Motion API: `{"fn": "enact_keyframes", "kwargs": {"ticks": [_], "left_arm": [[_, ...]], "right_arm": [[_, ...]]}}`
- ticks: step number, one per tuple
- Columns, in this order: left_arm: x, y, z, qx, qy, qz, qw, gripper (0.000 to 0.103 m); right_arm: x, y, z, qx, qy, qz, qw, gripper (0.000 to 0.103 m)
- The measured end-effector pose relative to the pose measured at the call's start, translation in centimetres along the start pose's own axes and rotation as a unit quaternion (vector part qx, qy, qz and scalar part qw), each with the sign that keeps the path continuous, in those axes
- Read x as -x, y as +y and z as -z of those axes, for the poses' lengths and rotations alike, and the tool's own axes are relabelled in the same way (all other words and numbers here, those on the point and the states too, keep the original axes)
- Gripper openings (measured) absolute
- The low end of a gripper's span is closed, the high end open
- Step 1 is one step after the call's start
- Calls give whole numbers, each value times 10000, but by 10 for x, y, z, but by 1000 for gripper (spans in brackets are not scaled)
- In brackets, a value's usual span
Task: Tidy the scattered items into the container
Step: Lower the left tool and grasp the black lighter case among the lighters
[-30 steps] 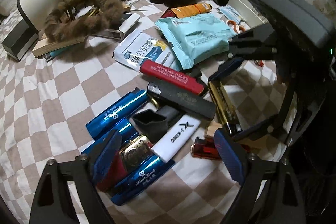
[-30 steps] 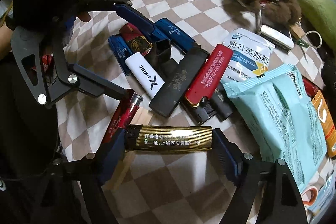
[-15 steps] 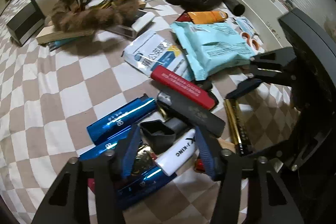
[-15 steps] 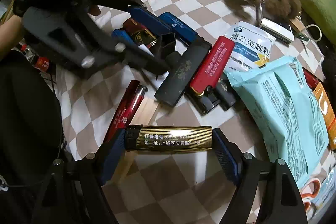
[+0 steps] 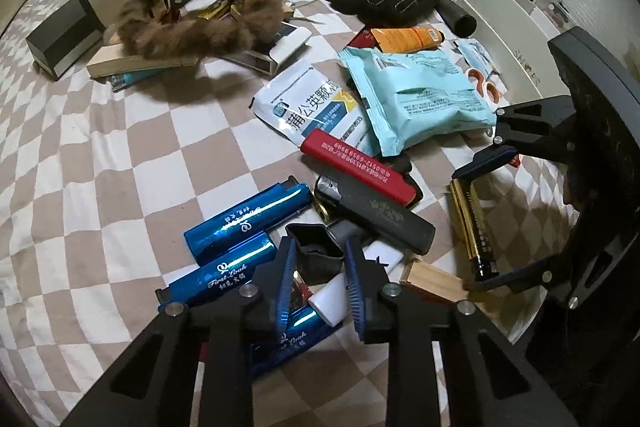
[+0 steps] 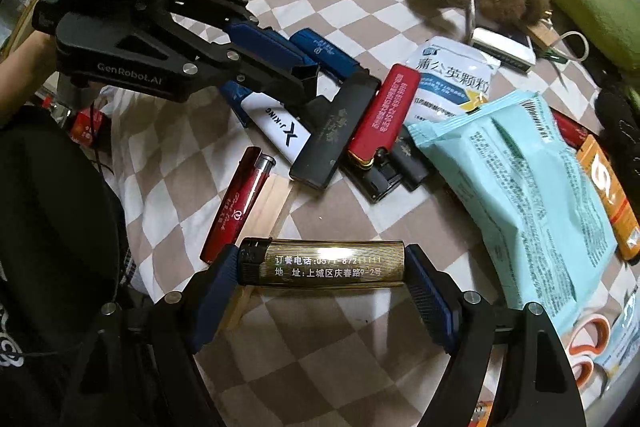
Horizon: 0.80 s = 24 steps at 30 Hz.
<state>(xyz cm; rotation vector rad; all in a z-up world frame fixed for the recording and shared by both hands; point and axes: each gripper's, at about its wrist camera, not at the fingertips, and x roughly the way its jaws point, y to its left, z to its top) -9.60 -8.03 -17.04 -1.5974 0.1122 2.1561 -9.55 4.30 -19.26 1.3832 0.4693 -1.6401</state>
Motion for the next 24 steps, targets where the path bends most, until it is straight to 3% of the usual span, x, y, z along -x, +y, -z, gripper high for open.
{"fn": "enact_keyframes", "kwargs": {"ticks": [14, 24], "left_arm": [[38, -8, -18, 231, -564, -148, 9980, 24], [54, -35, -37, 251, -806, -176, 9963, 24]], "right_arm": [[43, -11, 9, -406, -410, 150, 9982, 82], [94, -33, 28, -993, -720, 689, 9901, 82]]}}
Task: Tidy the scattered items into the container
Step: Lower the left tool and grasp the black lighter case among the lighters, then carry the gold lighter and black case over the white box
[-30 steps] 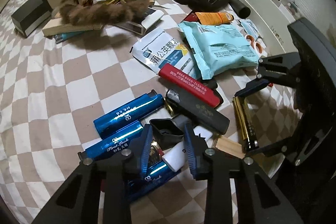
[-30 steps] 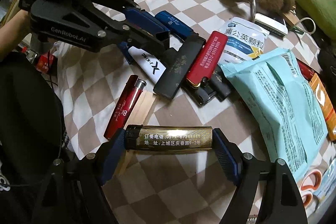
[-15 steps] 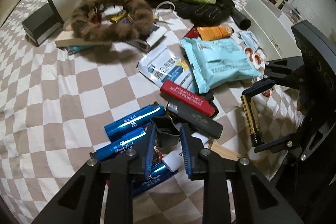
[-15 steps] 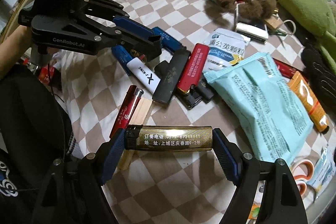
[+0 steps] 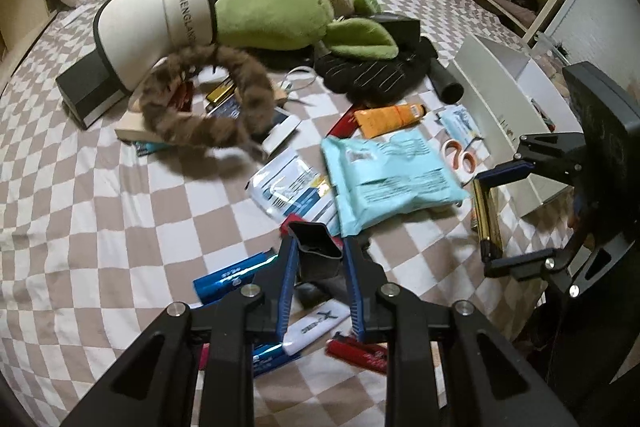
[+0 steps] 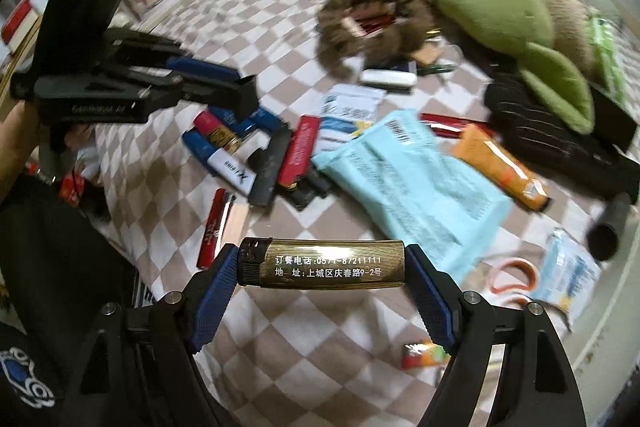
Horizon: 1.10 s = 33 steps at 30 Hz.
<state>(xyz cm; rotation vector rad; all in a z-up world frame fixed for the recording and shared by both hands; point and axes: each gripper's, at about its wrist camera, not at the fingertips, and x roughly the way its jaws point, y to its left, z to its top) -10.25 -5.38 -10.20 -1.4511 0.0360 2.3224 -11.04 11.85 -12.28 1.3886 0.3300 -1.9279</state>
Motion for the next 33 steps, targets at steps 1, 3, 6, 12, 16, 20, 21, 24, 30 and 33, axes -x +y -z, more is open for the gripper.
{"fn": "enact_keyframes", "kwargs": {"ticks": [1, 3, 6, 12, 16, 20, 21, 24, 30, 33], "left_arm": [[2, -3, -3, -13, -40, -29, 10000, 24], [6, -11, -9, -51, -121, -98, 9999, 24], [14, -24, -21, -105, -270, -91, 9995, 24], [27, -51, -39, -274, -520, -14, 9983, 24], [31, -71, -50, -405, -611, 50, 9973, 24], [33, -92, -60, -545, -691, 118, 9961, 24], [34, -97, -62, -581, -712, 136, 9957, 24], [36, -114, -69, -700, -782, 189, 9943, 24], [36, -149, -83, -945, -860, 274, 9914, 24], [36, -167, -90, -1071, -905, 321, 9896, 24]], "right_arm": [[6, -3, 1, -67, -55, 47, 10000, 82], [18, -9, 3, -196, -165, 125, 9996, 82], [38, -17, 7, -324, -362, 177, 9987, 82], [73, -33, 19, -598, -726, 401, 9948, 82], [95, -42, 28, -807, -941, 585, 9906, 82], [119, -52, 39, -1042, -1184, 798, 9843, 82], [125, -55, 42, -1100, -1243, 842, 9825, 82], [142, -64, 52, -1310, -1399, 1006, 9763, 82], [173, -84, 72, -1822, -1686, 1246, 9606, 82], [188, -96, 84, -2102, -1866, 1331, 9504, 82]]}}
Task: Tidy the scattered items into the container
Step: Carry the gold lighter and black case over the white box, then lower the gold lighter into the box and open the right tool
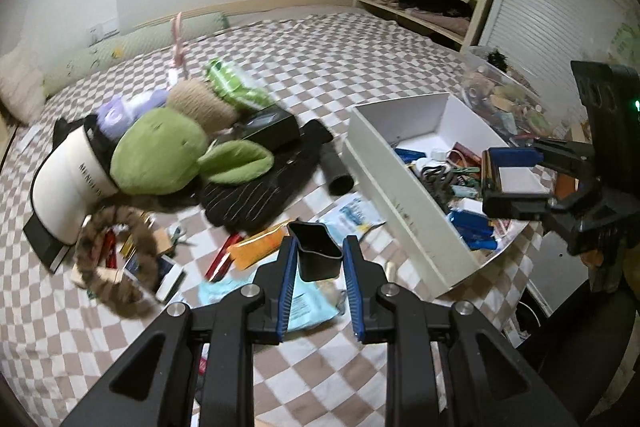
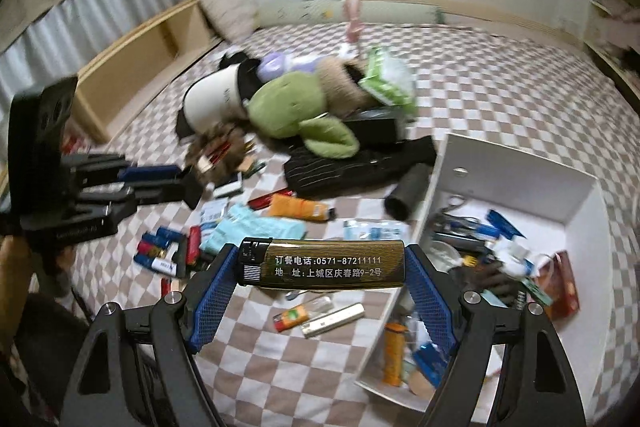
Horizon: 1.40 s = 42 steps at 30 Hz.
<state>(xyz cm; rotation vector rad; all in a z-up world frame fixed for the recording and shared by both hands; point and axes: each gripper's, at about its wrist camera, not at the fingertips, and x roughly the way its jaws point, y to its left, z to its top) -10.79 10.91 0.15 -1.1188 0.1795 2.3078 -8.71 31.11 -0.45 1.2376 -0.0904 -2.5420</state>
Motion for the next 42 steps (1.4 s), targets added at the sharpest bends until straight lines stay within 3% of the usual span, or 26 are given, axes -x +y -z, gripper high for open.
{"fn": "enact_keyframes", "kwargs": {"ticks": [10, 18, 33, 42], "left_arm": [[-9, -53, -35, -337, -236, 358, 9985, 24], [-23, -90, -57, -562, -330, 628, 9959, 24], [-66, -143, -73, -820, -77, 943, 9921, 24], [-84, -165, -73, -937, 92, 1021, 9903, 24]], "right_arm": [[29, -57, 6, -848, -359, 302, 9953, 82], [39, -111, 16, -1682, -390, 468, 9839, 82], [7, -170, 46, -2720, 415, 472, 9603, 82], [-28, -203, 58, -3235, 922, 820, 9382, 82]]}}
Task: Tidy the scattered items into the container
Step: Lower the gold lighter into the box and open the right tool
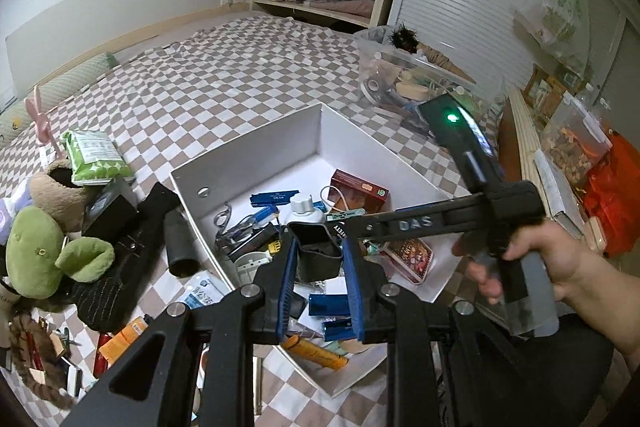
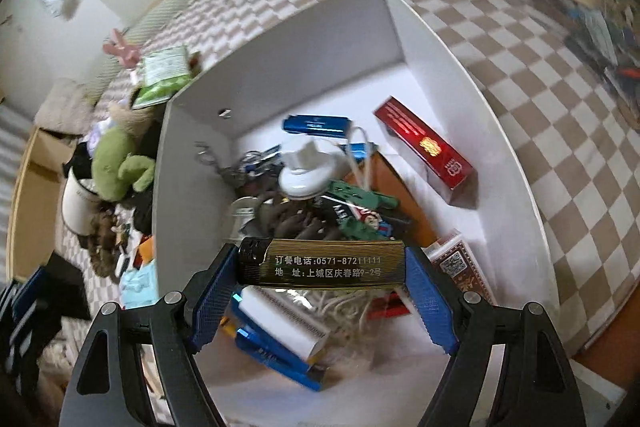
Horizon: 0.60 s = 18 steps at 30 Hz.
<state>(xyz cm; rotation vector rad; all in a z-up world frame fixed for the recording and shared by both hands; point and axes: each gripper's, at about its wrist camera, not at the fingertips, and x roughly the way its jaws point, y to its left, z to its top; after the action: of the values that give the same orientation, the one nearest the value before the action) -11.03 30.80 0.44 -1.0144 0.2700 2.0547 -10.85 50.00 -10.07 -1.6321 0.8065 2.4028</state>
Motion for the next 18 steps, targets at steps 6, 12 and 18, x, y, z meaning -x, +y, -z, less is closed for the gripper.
{"fn": "enact_keyframes", "kwargs": {"ticks": [6, 12, 18], "left_arm": [[-14, -6, 0, -70, 144, 6, 9999, 24], [-25, -7, 4, -92, 298, -29, 9995, 24], [-34, -6, 10, -119, 444, -65, 9989, 24]], "right_arm": [[-11, -1, -2, 44, 136, 191, 9997, 82], [-27, 2, -5, 204, 272, 449, 9984, 82], [-37, 5, -5, 242, 420, 495, 9976, 82]]}}
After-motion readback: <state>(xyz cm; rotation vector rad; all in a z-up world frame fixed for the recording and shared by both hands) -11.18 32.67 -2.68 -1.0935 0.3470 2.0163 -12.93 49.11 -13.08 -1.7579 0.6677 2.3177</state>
